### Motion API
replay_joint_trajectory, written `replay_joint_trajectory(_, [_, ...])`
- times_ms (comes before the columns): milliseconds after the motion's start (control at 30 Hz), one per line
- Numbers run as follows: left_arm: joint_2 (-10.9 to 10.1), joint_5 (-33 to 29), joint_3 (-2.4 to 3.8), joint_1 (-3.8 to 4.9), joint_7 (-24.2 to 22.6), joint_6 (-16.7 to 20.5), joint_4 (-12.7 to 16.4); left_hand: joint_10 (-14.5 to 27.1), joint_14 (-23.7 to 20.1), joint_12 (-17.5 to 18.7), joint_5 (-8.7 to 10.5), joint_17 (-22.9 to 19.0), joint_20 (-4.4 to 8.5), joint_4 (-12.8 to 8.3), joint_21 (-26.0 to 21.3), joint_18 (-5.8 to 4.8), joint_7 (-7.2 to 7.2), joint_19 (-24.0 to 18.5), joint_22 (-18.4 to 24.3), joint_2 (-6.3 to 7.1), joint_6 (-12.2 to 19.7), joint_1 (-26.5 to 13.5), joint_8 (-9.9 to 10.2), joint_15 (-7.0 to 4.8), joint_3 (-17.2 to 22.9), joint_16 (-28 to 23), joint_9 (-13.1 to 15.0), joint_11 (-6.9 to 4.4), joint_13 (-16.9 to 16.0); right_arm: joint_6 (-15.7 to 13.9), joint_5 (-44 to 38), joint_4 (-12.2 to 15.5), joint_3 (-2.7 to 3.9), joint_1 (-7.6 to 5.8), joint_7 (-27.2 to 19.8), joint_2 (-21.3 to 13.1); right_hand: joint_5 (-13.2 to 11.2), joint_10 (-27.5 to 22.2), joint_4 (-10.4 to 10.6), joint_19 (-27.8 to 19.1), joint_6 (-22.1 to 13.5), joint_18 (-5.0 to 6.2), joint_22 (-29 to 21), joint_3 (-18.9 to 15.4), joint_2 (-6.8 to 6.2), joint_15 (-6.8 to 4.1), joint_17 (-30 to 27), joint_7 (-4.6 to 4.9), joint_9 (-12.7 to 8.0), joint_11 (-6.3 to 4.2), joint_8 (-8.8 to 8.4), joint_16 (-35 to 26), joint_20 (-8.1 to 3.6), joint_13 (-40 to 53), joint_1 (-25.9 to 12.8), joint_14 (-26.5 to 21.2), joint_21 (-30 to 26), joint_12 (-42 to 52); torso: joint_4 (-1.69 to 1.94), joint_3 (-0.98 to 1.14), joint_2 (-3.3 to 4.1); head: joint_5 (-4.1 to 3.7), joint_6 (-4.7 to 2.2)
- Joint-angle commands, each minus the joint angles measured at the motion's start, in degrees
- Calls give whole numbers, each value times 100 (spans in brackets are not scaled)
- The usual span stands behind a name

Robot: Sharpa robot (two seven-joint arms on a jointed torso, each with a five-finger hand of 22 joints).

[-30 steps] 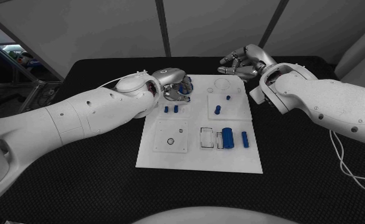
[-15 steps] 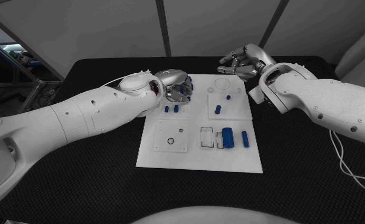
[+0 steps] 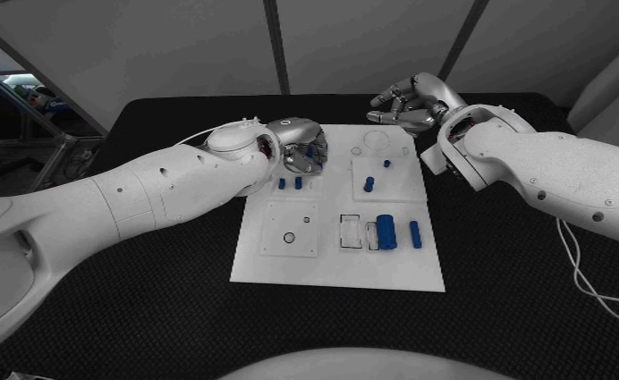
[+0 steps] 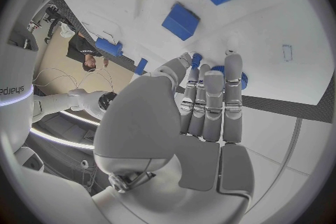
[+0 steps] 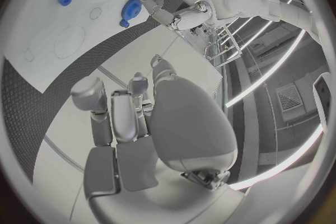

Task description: Assemble the parts on the task board

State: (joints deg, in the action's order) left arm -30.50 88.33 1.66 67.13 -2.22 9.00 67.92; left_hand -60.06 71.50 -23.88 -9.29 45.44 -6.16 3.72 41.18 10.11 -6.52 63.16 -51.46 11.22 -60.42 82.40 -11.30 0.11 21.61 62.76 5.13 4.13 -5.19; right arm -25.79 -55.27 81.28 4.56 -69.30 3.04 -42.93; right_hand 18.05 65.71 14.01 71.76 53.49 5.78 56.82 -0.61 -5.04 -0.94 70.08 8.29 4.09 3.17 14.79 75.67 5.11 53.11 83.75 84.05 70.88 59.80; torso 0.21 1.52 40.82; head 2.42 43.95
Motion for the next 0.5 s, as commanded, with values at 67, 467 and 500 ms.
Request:
replay_joint_trajectory(67, [18, 23, 2, 6, -25, -180, -18, -95, 123, 47, 32, 135, 16, -29, 62, 33, -19, 40, -51, -26, -49, -17, 59, -11, 110, 164, -29, -16, 41, 37, -1, 4, 3, -8, -37, 10, 39, -31, -2, -40, -28, 107, -10, 46, 23, -25, -10, -21, -6, -8, 19, -33, -4, -7, 13, 114, -26, -33, 1, -2, -2, -6, 8])
replay_joint_trajectory(467, [26, 15, 0, 6, 0, -338, -42, -386, 440, 163, 55, 550, 64, -186, 508, -24, -47, 227, -459, -87, -216, -8, 122, -63, 443, 649, -91, -68, 123, 41, -6, 2, 3, -8, -37, 15, 52, -7, 0, -35, -26, 107, -12, 54, 25, -26, -2, -22, -6, -9, 23, -32, -5, 2, 11, 118, -32, -24, 2, -3, -3, -12, 20])
replay_joint_trajectory(500, [27, 15, 0, 6, 1, -347, -43, -402, 451, 177, 56, 563, 67, -204, 531, -27, -48, 233, -482, -90, -226, -2, 129, -64, 469, 669, -94, -68, 127, 41, -6, 2, 3, -8, -37, 16, 52, -7, 0, -35, -26, 107, -12, 54, 25, -26, -2, -22, -6, -9, 23, -32, -5, 2, 11, 118, -32, -24, 3, -4, -3, -11, 21])
